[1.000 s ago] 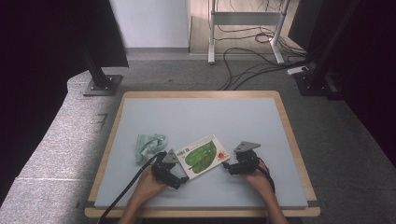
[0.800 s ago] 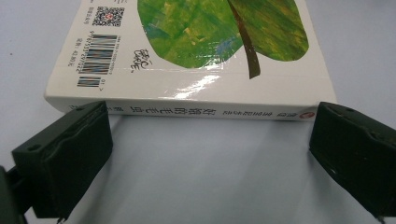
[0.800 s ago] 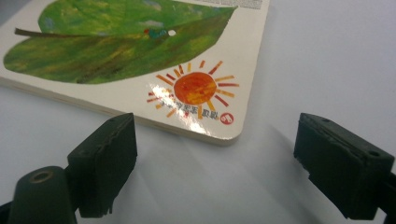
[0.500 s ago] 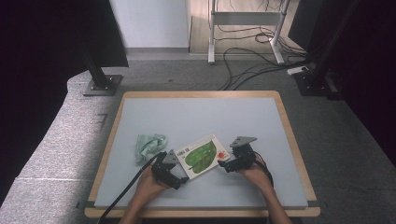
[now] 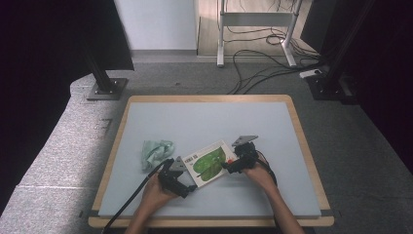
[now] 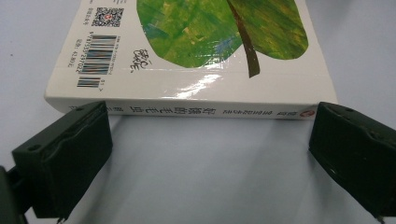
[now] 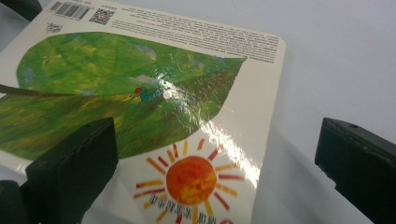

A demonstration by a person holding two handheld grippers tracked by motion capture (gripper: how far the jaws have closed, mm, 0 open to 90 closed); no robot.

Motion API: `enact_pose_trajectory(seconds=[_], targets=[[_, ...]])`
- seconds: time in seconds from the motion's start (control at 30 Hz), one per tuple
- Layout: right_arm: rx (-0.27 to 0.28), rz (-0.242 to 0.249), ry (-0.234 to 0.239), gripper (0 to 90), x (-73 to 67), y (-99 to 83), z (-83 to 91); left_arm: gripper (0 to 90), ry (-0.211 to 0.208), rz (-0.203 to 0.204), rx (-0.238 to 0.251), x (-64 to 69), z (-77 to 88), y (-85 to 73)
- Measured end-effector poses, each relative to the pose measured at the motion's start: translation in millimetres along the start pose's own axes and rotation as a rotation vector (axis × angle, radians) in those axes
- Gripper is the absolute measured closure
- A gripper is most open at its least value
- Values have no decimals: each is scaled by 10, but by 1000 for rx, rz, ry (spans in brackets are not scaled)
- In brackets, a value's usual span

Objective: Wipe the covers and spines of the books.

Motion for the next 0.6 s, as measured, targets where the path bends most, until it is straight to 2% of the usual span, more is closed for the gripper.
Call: enact_pose_trajectory(seconds=[0.23, 0.37, 0.6], targets=[[-15, -24, 21, 0, 1, 61, -135, 0, 0, -3, -3, -2, 2, -3], [-18, -57, 63, 0, -16, 66, -183, 0, 0, -1, -2, -1, 2, -3], [-23, -49, 74, 0, -58, 62, -187, 0, 0, -1, -3, -1, 2, -4]])
Point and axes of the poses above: each handheld gripper's, and its own axes: z roughly backward along the jaws, y roughly out of its top, x roughly to its right, the point moved 10 cm from there along -z, roughly forward along the jaws, and after that the axes turned 7 degrees about -z, right-handed, at the moved point
